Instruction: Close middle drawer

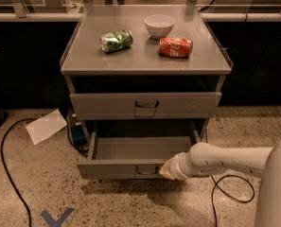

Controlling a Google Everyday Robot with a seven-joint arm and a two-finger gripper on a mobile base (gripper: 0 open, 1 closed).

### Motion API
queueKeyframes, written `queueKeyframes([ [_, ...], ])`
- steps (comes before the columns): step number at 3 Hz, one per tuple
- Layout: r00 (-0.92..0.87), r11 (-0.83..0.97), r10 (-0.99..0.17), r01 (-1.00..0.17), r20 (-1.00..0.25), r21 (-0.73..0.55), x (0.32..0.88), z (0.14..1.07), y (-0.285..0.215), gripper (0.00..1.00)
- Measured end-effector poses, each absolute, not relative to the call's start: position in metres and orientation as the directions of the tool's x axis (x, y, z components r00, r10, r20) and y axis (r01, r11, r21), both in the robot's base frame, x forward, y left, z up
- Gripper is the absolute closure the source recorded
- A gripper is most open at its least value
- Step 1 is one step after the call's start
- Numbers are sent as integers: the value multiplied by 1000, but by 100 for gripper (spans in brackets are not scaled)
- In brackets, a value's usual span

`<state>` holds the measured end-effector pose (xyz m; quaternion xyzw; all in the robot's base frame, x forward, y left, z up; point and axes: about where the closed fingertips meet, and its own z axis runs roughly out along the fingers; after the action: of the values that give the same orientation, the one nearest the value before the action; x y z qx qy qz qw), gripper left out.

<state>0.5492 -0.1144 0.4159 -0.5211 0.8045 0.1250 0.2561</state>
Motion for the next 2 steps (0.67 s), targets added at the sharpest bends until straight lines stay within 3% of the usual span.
queueKeyframes([
  [2, -337, 442, -754, -895, -564, -56, 553, 414, -115, 100],
])
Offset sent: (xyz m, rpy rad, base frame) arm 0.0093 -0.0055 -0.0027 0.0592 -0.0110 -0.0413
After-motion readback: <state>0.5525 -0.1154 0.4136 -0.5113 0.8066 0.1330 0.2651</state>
